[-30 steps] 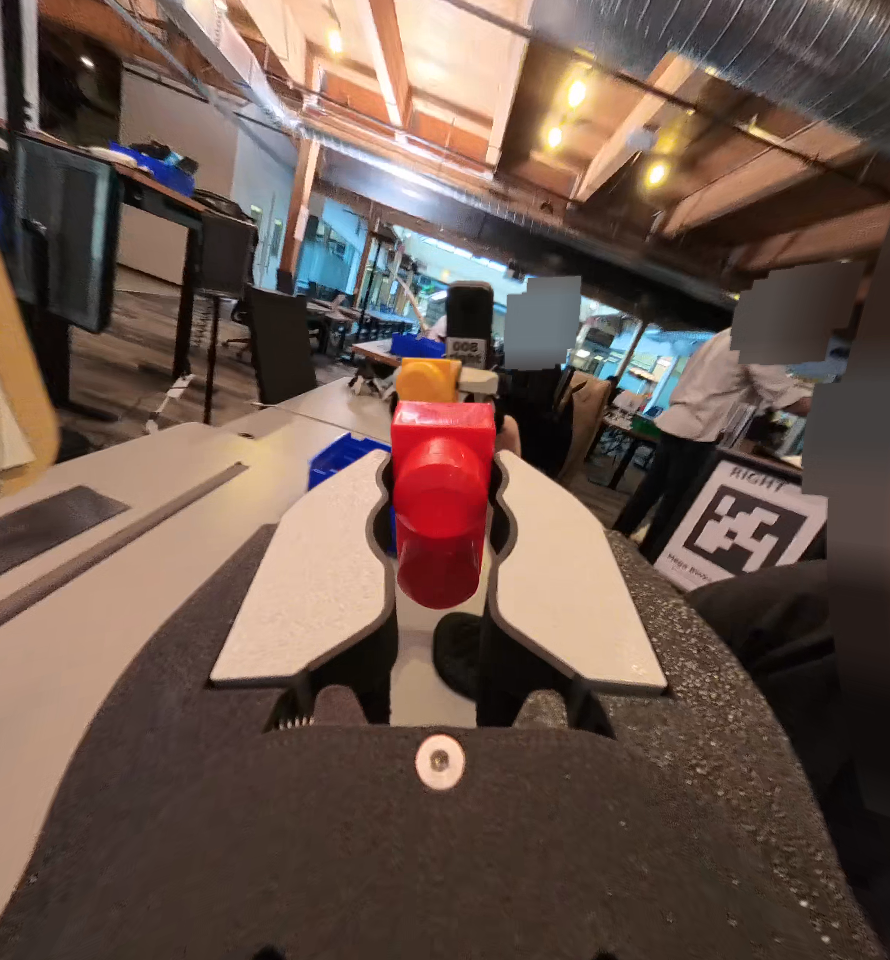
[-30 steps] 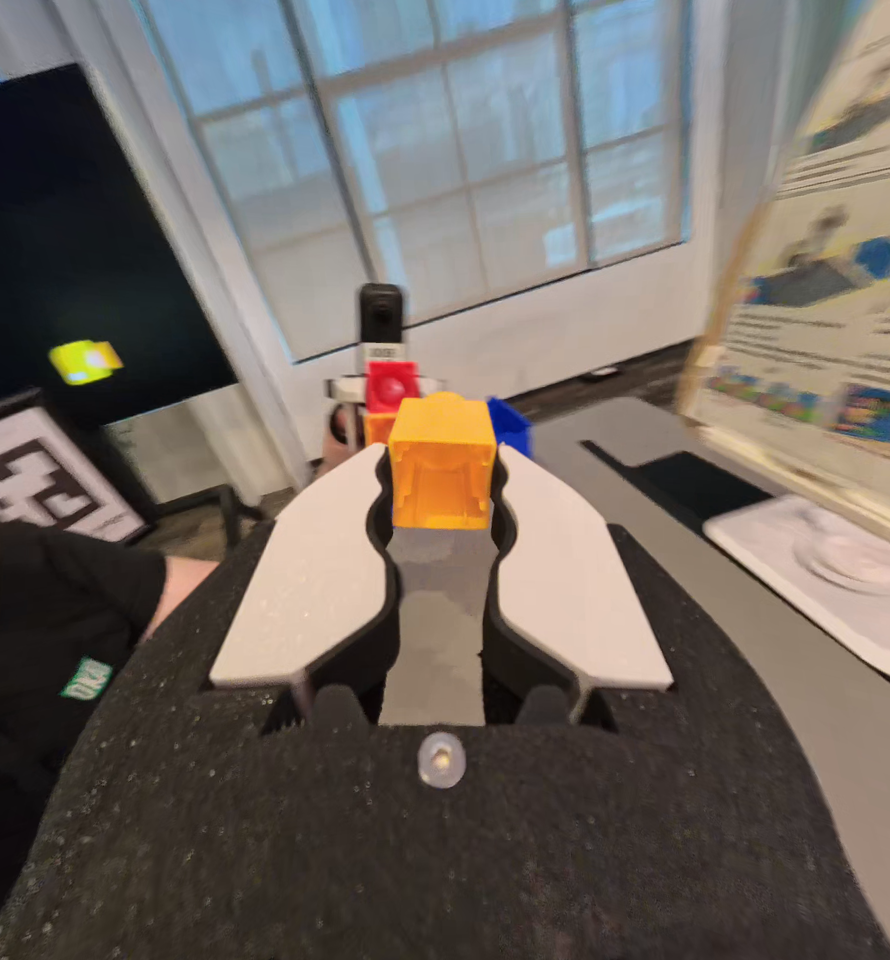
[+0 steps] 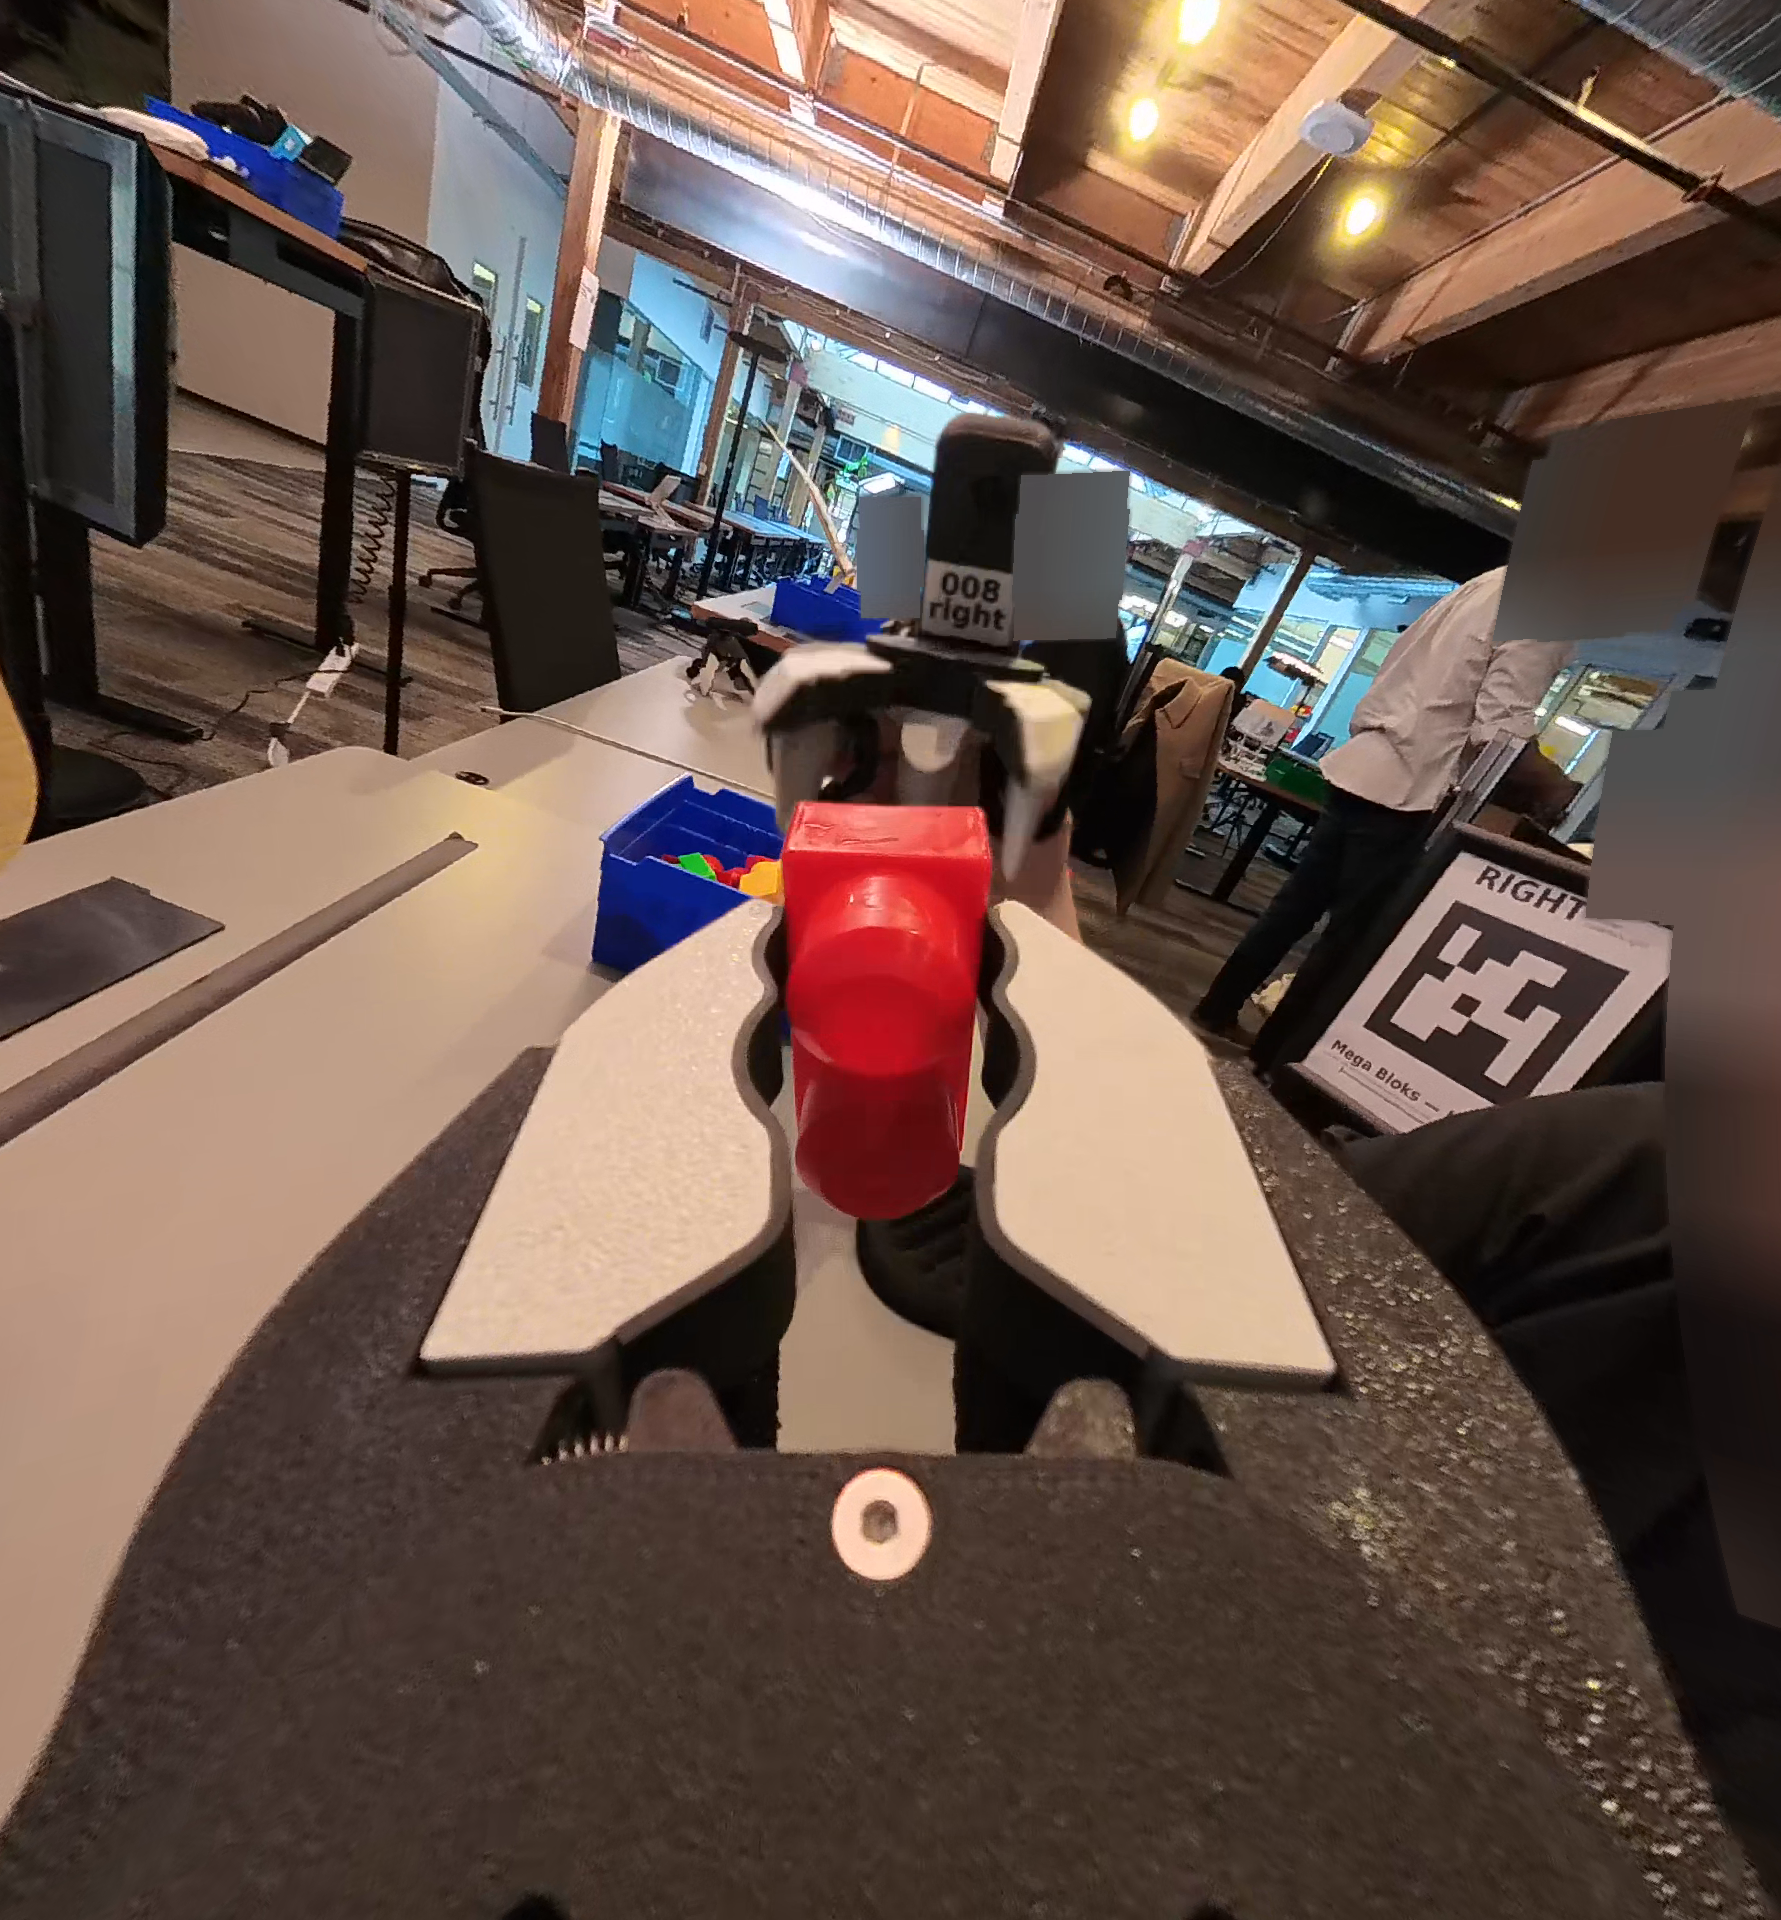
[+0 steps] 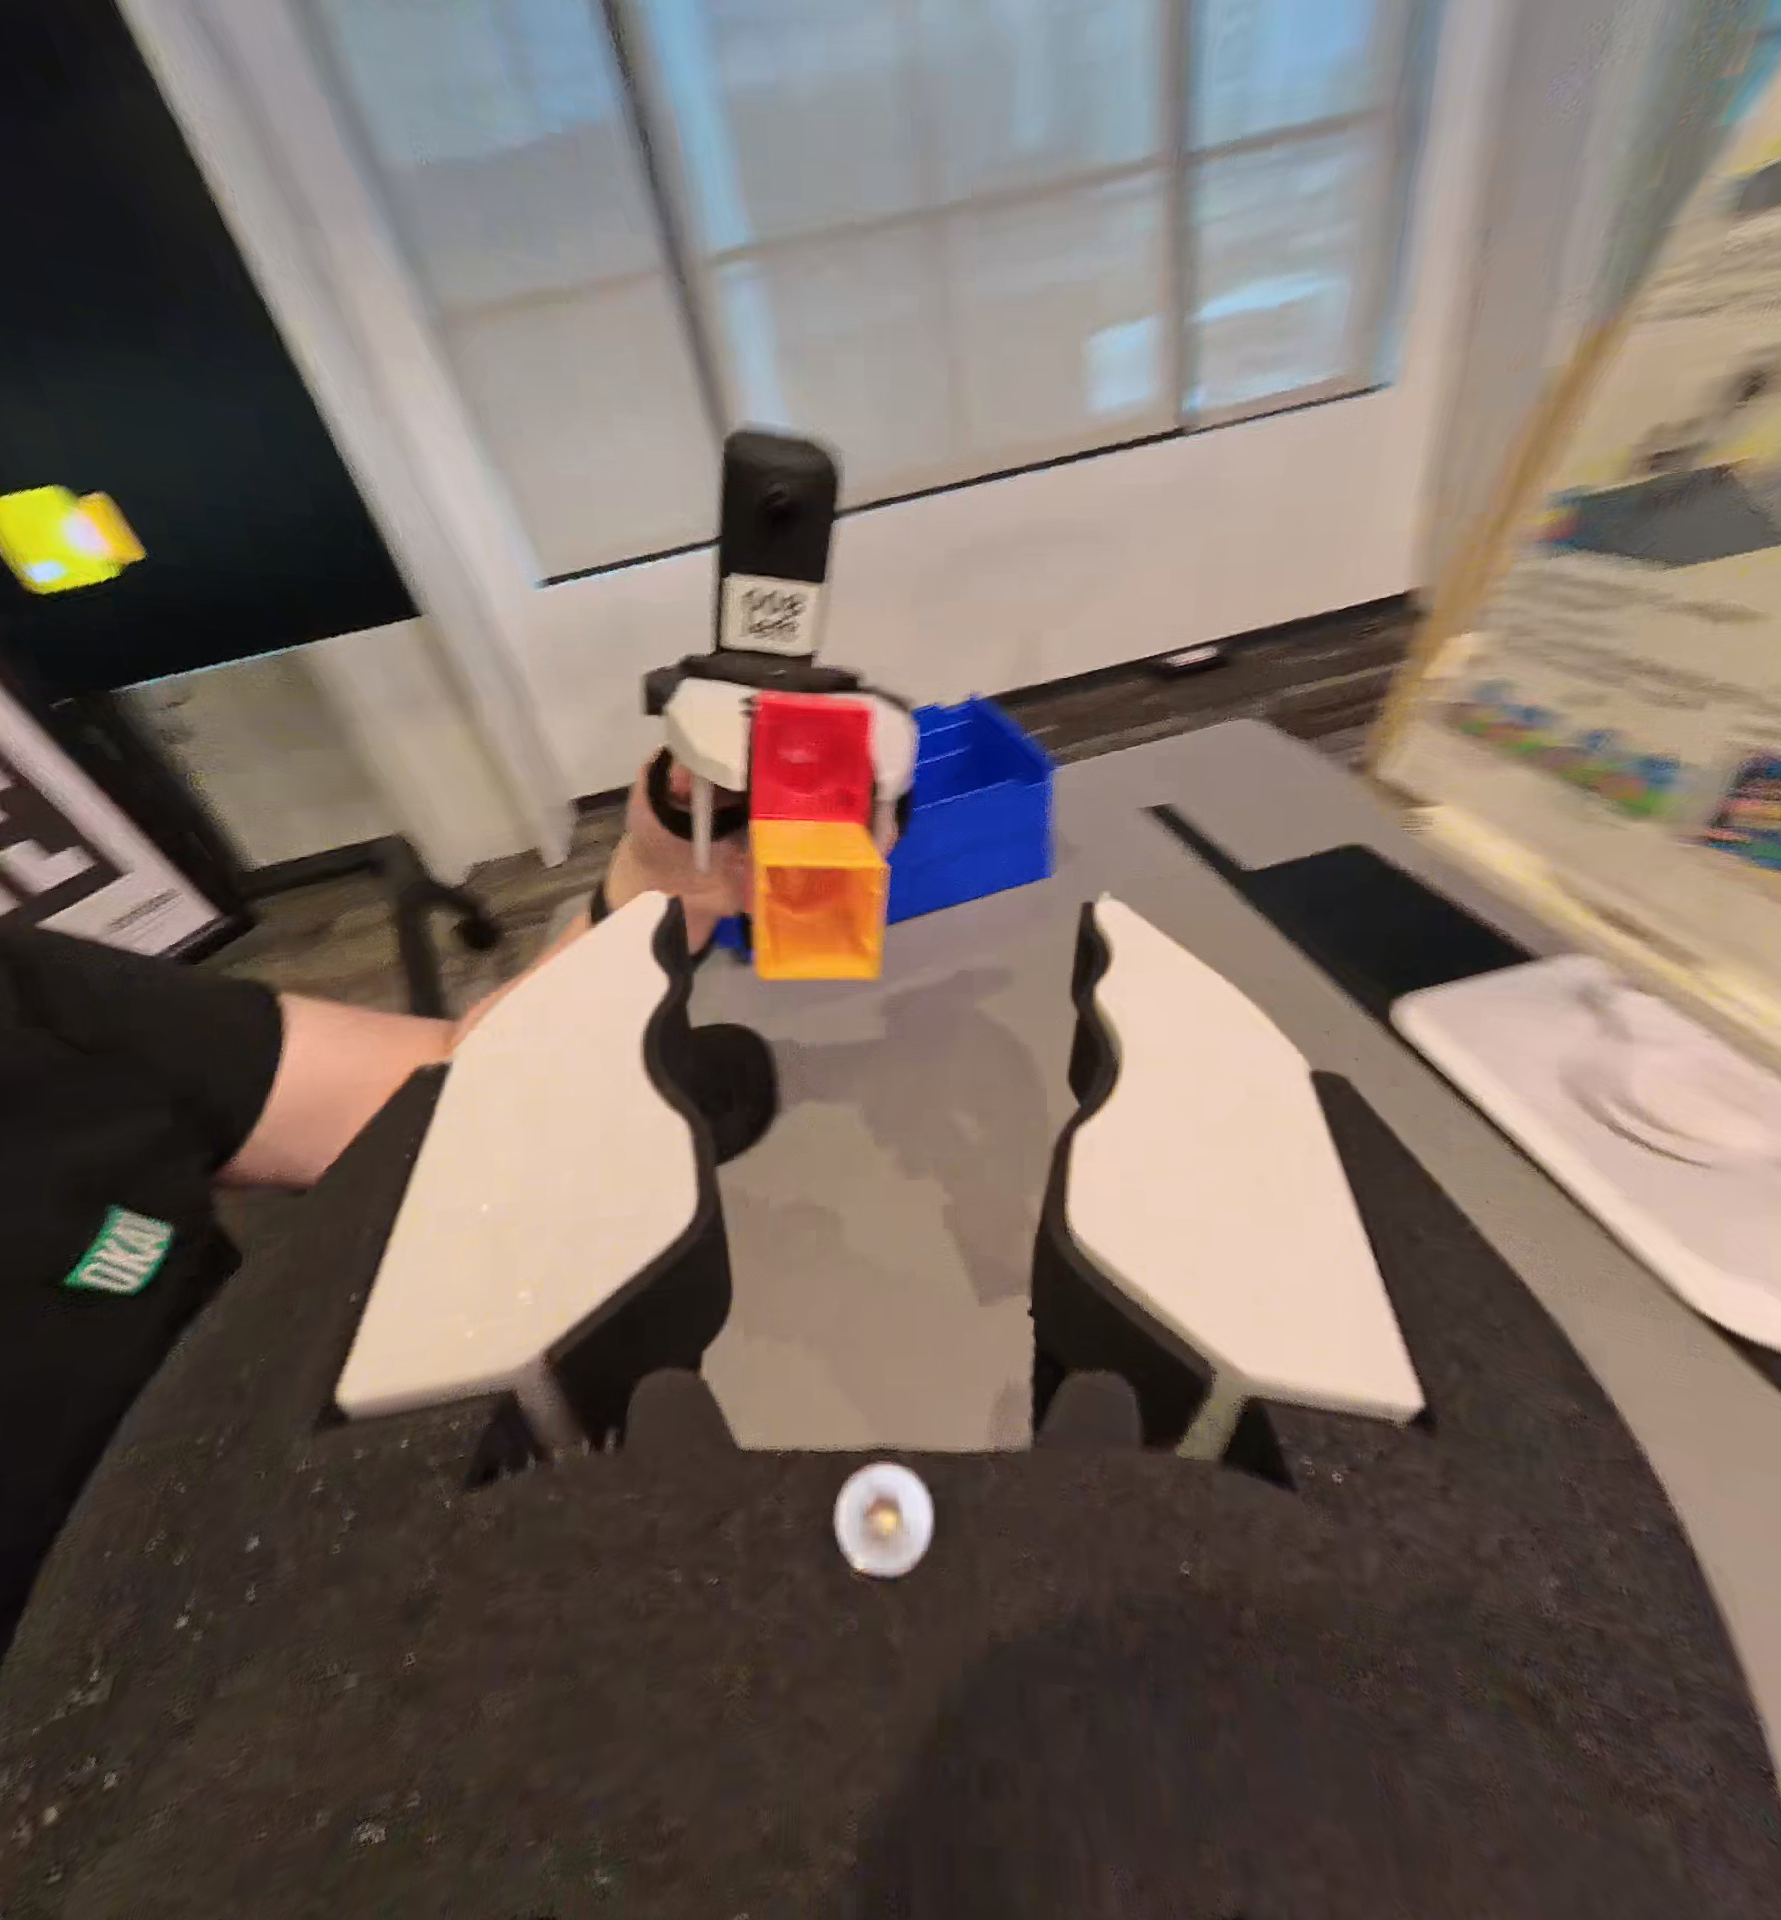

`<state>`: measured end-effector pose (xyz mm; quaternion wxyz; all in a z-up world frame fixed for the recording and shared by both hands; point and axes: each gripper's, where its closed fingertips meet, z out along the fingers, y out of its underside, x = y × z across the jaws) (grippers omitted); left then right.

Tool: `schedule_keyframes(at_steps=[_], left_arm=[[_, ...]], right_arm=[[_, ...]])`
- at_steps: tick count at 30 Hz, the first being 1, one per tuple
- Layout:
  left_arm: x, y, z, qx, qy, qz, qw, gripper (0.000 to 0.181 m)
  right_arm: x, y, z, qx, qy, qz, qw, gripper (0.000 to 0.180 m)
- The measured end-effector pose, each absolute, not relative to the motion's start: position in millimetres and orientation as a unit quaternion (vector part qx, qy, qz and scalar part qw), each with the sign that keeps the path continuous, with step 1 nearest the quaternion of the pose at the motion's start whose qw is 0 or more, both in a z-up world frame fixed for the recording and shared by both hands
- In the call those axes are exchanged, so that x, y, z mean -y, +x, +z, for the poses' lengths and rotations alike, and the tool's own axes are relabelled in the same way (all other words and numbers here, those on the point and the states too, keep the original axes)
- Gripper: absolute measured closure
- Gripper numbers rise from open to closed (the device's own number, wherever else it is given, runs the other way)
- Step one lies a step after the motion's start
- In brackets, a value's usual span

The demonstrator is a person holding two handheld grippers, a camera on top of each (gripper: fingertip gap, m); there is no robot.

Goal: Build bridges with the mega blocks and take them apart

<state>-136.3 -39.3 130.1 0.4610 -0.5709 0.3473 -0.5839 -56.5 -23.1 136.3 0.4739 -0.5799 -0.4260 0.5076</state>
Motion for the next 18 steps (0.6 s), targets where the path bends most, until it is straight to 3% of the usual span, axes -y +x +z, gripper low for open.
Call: schedule_keyframes(at_steps=[4,6,18], left_arm=[[43,-133,129,-0.357,-0.572,-0.576,0.461,0.146],[40,-132,126,-0.359,-0.58,-0.563,0.467,0.146],[50,-129,126,-0.393,-0.577,-0.557,0.451,0.147]], right_arm=[[38,-123,96,0.488,-0.603,0.49,0.398,0.109],[42,-130,88,0.51,-0.602,0.479,0.386,0.143],[47,-111,114,0.496,-0.574,0.504,0.413,0.144]])
